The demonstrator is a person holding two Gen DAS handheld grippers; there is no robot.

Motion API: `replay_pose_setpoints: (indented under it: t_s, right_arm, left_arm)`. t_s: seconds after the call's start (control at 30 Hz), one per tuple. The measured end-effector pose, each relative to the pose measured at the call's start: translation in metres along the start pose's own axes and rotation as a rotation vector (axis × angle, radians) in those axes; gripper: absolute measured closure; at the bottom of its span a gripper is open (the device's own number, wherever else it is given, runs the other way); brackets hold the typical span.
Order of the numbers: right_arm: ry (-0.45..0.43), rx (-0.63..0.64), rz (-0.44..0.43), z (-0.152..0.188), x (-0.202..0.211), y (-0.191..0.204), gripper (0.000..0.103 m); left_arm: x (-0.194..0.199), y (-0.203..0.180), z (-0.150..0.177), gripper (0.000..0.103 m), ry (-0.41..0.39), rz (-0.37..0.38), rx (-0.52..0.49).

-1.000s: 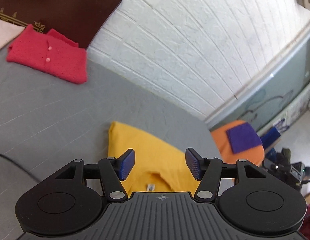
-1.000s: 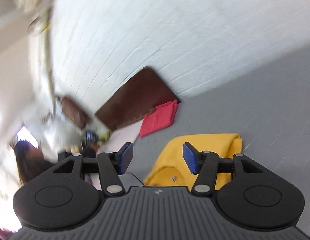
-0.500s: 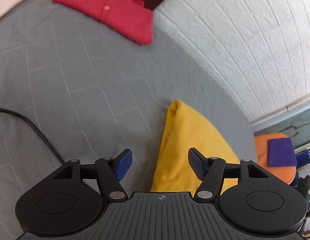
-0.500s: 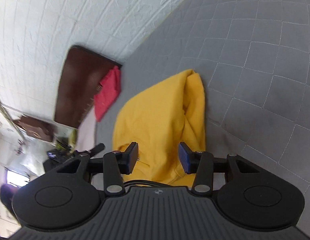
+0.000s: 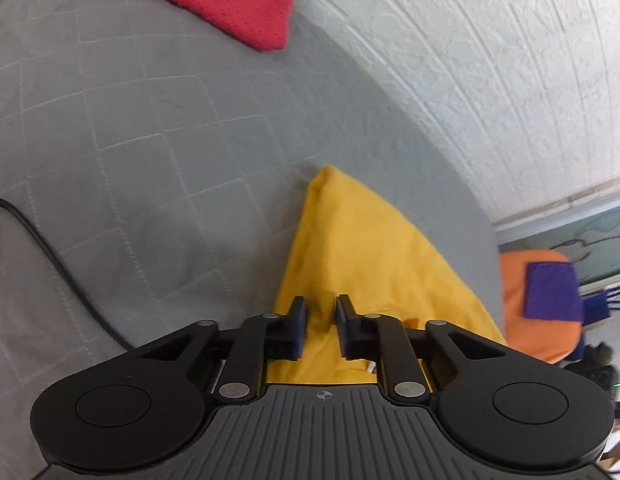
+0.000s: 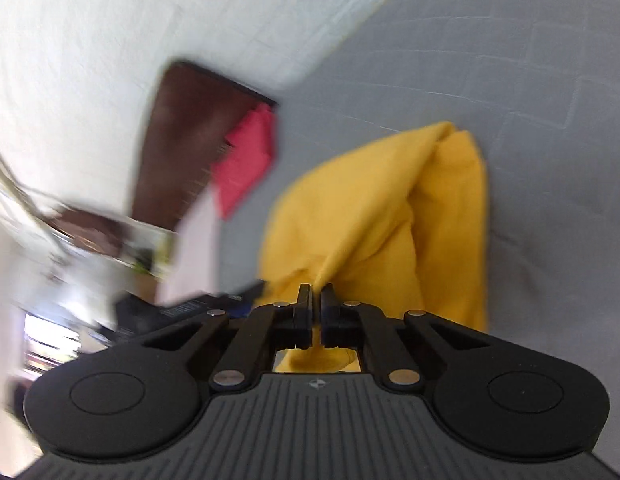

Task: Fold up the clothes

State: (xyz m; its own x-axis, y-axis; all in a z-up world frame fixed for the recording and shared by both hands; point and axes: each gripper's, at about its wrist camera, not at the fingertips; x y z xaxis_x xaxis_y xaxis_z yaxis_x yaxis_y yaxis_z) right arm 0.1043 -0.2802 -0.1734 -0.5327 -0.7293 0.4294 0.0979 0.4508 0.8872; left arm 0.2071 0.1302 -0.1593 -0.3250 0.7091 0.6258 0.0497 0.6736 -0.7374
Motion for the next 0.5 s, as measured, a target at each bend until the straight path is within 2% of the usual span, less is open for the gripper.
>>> replay_pose_setpoints:
  t_s: [0.1,0.13,0.23,0.27,0.37,0.5]
  right_arm:
    - [-0.028,-0.114,-0.200,-0.001,0.011,-0.020,0.099]
    - [-0.031,-0.152,-0.229,0.001,0.012,-0.033,0.099]
    - [0.007,-0.310,-0.208,0.013,0.008,-0.093,0.099]
    - [0.007,-0.379,-0.156,0.016,0.008,-0.117,0.099]
    - [-0.032,-0.450,-0.189,0.024,0.016,-0.149,0.099]
    - [-0.068,-0.310,-0.151,0.019,0.032,-0.116,0.099]
  left_arm:
    - [0.003,-0.005,0.005,0.088,0.009,0.060,0.041]
    - [0.004,-0.006,0.009,0.088,0.013,0.074,0.053]
    - [0.003,-0.006,0.021,0.088,0.023,0.118,0.091]
    - [0.001,-0.005,0.025,0.088,0.030,0.129,0.106]
    - [-0.009,0.000,0.035,0.088,0.061,0.135,0.140]
    - [-0.009,0.007,0.039,0.088,0.045,0.121,0.147]
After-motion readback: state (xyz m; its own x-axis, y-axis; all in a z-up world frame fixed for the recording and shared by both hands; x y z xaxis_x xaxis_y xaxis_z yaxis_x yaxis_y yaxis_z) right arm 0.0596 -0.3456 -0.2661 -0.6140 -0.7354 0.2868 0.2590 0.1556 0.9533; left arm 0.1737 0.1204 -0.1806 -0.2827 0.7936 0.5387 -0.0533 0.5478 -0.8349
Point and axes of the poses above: each gripper's, at about its wrist camera, not at the fingertips, and x roughly against the way its jaws point, y to its left, z to its underside, and after that the axes turned 2 degrees about z, right-handed
